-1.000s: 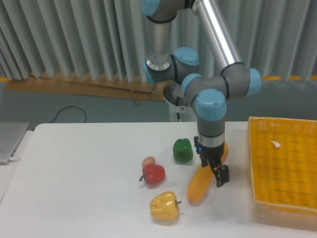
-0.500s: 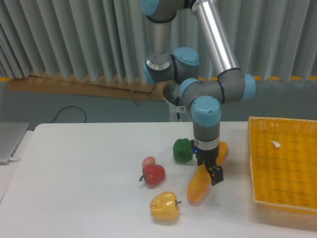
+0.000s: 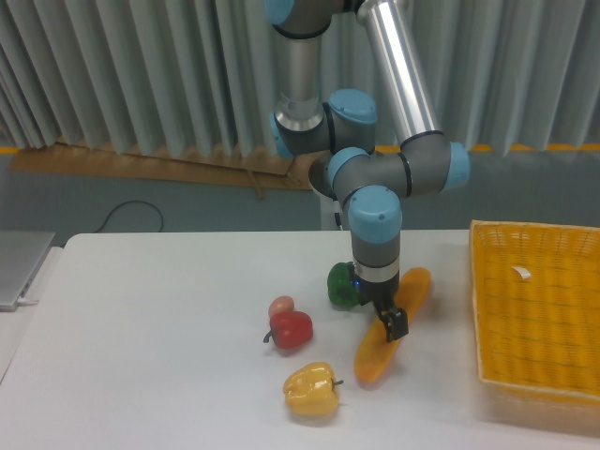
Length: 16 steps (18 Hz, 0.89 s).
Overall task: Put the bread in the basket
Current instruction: 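Lower the gripper onto the bread loaf and close on it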
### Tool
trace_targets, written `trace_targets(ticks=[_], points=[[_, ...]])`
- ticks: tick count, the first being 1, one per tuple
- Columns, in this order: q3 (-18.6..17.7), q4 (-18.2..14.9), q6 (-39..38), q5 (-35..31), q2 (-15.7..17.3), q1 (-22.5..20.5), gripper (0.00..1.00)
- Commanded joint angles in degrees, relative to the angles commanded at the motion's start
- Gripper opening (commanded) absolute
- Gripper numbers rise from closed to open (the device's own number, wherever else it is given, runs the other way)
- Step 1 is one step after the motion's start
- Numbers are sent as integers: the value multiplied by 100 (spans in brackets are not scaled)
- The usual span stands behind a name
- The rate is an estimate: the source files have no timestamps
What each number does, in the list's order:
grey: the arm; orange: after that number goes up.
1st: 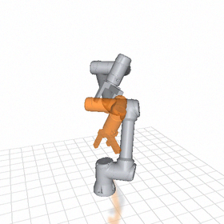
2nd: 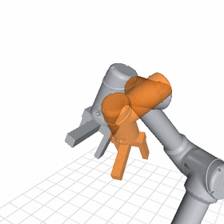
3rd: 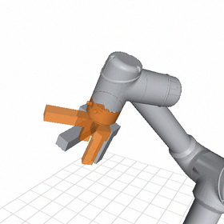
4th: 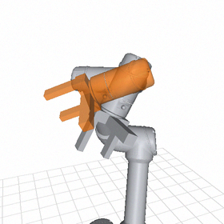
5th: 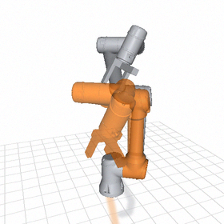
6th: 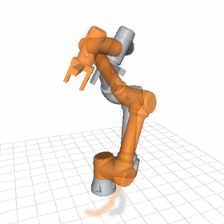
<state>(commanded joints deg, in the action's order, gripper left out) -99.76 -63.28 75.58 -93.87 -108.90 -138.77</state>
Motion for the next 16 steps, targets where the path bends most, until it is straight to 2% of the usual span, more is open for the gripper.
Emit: trace_targets(ticks=[6, 16], points=[[228, -18, 124, 27, 9, -71, 100], [281, 70, 97, -9, -342, -53, 100]])
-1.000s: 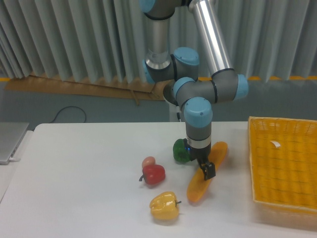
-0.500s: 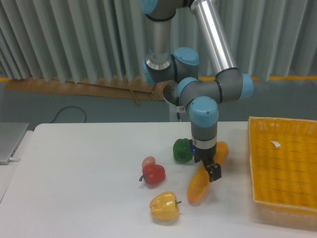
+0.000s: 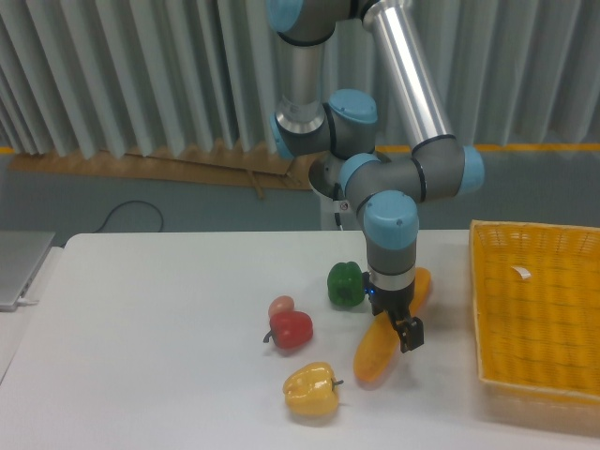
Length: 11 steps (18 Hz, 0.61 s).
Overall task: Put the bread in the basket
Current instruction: 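Lower the gripper onto the bread loaf and close on it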
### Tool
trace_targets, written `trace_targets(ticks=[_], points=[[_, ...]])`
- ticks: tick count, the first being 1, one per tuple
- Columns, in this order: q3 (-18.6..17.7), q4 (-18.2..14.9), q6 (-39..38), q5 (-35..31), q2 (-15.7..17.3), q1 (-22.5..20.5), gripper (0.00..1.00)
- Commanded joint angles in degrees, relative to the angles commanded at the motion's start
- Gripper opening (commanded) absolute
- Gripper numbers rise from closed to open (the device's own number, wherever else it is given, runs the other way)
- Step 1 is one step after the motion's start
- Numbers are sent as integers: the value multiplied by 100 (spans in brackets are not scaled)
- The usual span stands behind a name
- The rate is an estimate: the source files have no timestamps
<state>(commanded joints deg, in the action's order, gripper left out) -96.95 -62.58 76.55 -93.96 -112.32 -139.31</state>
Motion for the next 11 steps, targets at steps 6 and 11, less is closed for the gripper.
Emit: trace_targets(ticks=[6, 11], points=[[27, 18, -9, -9, -106, 17, 100], [-8, 9, -9, -26, -88, 53, 100]])
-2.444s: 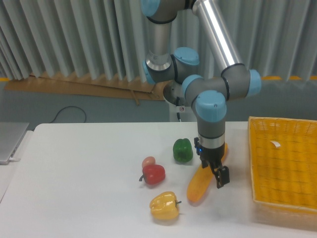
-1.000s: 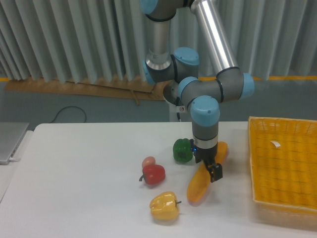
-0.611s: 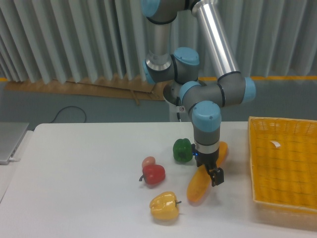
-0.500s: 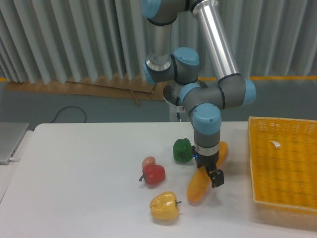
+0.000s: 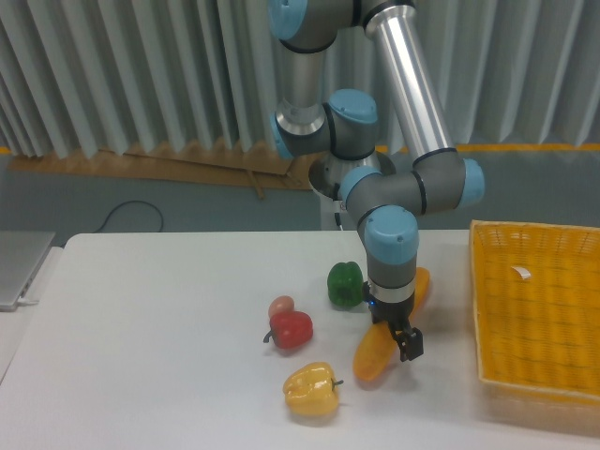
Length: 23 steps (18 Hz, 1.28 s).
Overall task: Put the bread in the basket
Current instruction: 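Lower the gripper onto the bread loaf and close on it, then lift the bread loaf up off the table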
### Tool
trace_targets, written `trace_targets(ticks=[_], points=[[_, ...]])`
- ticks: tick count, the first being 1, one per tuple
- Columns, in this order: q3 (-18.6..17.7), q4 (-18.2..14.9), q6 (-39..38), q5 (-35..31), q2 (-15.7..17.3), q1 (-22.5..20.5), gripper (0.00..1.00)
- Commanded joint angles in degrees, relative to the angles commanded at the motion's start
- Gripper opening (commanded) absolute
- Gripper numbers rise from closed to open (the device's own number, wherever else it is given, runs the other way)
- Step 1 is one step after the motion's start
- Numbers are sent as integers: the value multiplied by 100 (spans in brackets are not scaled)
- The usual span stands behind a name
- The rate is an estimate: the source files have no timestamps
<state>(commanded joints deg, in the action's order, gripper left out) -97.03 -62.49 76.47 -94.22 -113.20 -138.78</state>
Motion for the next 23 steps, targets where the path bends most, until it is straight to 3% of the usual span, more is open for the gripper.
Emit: trace_targets(ticks=[7, 8, 10, 12, 14, 15, 17, 18, 23], points=[[-18, 9, -62, -237, -26, 106, 100], [-1, 0, -53, -237, -26, 106, 96], [0, 0, -62, -237, -26, 106, 71], [0, 0, -53, -229, -18, 106, 57], [0, -9, -53, -229, -9, 106, 52], [-9, -17, -62, -229, -9, 106, 43], [-18, -17, -62, -229, 0, 106, 39], [-18, -18, -62, -229, 0, 106, 30], [26, -35, -62, -211, 26, 88, 30]])
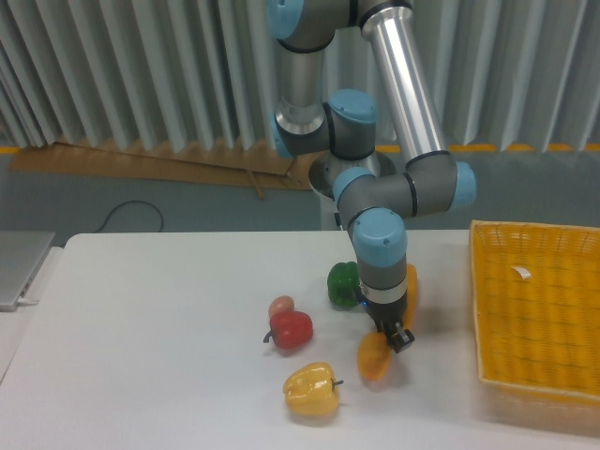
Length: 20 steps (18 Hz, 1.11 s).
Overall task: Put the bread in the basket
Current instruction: 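Lift the bread loaf up off the table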
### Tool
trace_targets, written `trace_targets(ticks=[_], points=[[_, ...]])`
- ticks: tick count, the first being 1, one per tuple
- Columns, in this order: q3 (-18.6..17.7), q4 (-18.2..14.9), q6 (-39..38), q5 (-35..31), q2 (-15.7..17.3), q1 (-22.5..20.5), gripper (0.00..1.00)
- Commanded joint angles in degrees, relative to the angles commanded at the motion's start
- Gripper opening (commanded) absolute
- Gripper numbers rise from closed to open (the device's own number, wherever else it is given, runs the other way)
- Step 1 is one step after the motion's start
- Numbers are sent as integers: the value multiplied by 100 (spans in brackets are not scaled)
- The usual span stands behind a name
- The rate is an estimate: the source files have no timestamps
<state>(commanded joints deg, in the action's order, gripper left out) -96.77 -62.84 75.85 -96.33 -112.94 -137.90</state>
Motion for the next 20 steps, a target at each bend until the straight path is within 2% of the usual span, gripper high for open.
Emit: trace_targets(ticks=[9, 11, 14, 16, 18, 20], points=[[167, -70, -9, -35, 114, -53, 33], [211, -70, 0, -9, 114, -62, 37], [255, -62, 26, -35, 88, -62, 35], [299, -62, 44, -9, 114, -131, 27], [299, -70, 61, -18, 201, -149, 12], [316, -97, 62, -35, 246, -167, 11]])
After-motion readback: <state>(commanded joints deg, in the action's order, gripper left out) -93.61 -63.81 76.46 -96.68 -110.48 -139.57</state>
